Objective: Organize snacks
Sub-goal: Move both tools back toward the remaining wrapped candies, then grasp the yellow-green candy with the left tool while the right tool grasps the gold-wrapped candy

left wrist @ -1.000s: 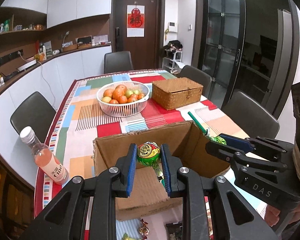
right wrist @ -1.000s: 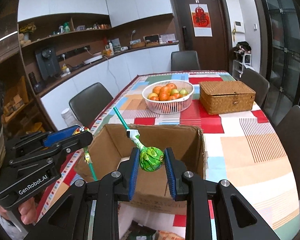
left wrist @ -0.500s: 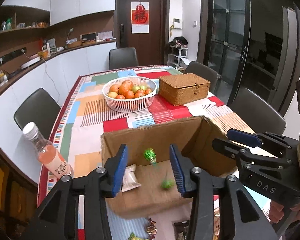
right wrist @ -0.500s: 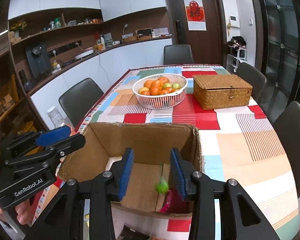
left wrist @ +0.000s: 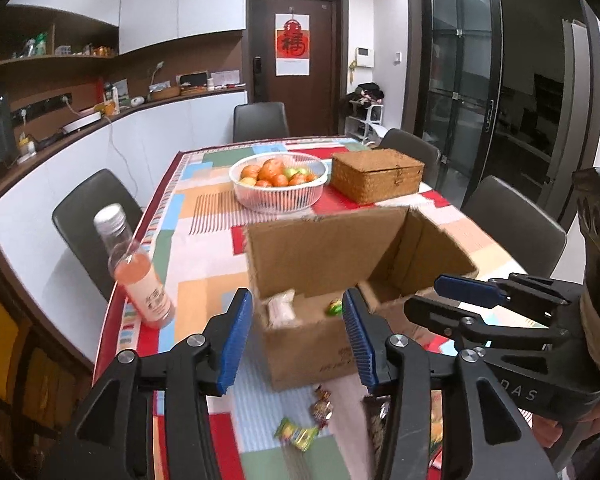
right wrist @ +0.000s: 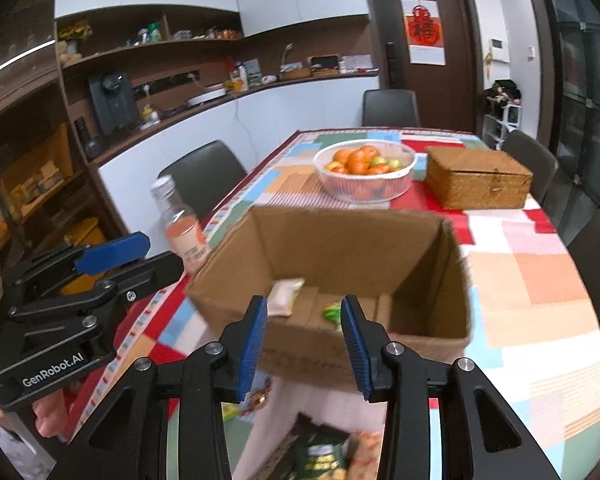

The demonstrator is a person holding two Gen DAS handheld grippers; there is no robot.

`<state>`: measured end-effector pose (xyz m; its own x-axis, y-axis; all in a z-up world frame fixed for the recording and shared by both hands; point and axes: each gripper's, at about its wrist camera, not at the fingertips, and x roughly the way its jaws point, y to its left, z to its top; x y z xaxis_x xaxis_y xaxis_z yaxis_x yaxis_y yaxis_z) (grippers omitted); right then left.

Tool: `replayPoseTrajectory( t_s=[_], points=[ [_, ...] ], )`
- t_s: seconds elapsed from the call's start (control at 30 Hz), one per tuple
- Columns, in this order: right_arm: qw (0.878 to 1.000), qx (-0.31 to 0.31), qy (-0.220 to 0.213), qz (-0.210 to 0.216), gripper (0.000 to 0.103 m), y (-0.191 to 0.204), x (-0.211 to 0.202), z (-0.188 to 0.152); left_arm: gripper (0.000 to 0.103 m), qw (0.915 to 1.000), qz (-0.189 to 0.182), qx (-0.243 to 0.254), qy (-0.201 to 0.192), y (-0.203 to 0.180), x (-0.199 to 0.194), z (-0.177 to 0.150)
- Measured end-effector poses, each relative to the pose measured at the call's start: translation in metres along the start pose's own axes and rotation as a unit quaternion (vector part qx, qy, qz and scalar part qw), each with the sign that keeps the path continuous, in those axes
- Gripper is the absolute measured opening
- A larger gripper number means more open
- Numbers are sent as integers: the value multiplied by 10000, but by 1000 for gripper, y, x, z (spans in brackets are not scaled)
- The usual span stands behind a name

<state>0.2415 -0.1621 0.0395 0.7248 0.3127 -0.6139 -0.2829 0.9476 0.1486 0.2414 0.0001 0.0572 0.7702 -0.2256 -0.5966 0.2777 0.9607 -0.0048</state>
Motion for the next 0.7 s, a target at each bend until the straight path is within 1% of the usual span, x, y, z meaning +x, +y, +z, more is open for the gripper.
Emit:
replayPoseTrajectory(
  t_s=[0.07, 0.2, 0.33, 0.53, 0.7],
  points=[
    [9999, -13, 99, 56, 39, 6, 5, -8, 46, 10000, 53, -20, 39, 6, -2, -10],
    [9991, -42, 392, 181, 39, 16, 19, -25, 47, 9998, 7, -50, 178, 14, 0, -35],
    [9975, -143, 654, 231, 39, 23, 31, -43, 48, 9995, 19, 54, 312, 16, 6, -61],
    [9946, -240, 984, 226, 39, 30, 48, -65, 49, 9980, -152, 95, 614, 20, 20, -94],
    [9920, -247, 1208, 285, 39, 34, 63, -77, 53, 9959, -259, 217, 837, 19, 34, -113]
  ],
)
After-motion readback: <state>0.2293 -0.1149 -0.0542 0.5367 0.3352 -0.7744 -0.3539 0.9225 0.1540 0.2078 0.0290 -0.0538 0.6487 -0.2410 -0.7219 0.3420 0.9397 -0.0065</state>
